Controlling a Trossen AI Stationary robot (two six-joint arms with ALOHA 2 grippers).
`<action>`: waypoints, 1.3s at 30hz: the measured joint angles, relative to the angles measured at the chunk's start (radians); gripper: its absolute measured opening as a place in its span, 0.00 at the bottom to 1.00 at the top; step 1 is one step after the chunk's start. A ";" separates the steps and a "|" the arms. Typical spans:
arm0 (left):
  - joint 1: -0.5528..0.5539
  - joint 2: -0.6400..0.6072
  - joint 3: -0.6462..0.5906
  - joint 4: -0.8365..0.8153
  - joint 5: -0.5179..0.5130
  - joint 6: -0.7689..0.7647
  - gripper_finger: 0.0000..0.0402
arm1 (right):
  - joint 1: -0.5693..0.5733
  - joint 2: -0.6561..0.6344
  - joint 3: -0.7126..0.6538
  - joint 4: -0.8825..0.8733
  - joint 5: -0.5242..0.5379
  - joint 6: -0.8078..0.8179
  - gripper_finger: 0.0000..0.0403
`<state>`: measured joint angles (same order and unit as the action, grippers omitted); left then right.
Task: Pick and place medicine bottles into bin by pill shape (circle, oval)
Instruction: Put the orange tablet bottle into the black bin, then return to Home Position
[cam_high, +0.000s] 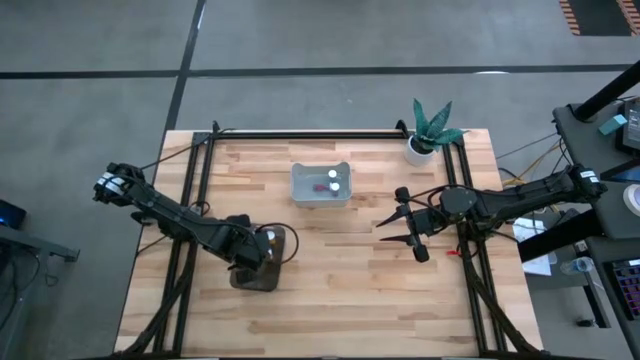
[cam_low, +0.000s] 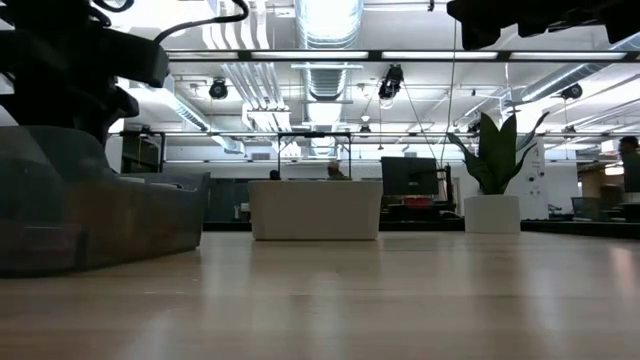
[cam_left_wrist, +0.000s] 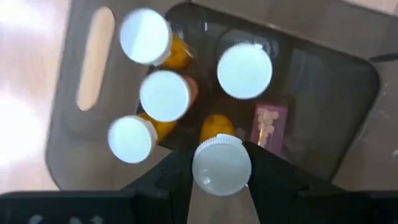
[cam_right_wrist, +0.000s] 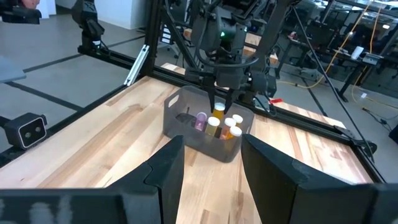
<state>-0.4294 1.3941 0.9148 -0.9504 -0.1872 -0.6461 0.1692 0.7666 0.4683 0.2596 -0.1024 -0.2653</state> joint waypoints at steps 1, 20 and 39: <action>0.000 0.000 -0.004 0.001 0.010 -0.001 0.30 | 0.000 0.000 0.000 0.000 0.000 0.000 0.37; 0.000 0.000 -0.023 0.027 0.037 0.003 0.34 | 0.000 0.000 0.000 -0.001 0.000 -0.007 0.37; 0.000 -0.003 0.126 -0.050 0.036 0.091 0.53 | 0.000 0.000 0.000 0.000 0.000 -0.051 0.37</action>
<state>-0.4297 1.3910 1.0408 -1.0007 -0.1512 -0.5555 0.1694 0.7666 0.4683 0.2592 -0.1024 -0.3162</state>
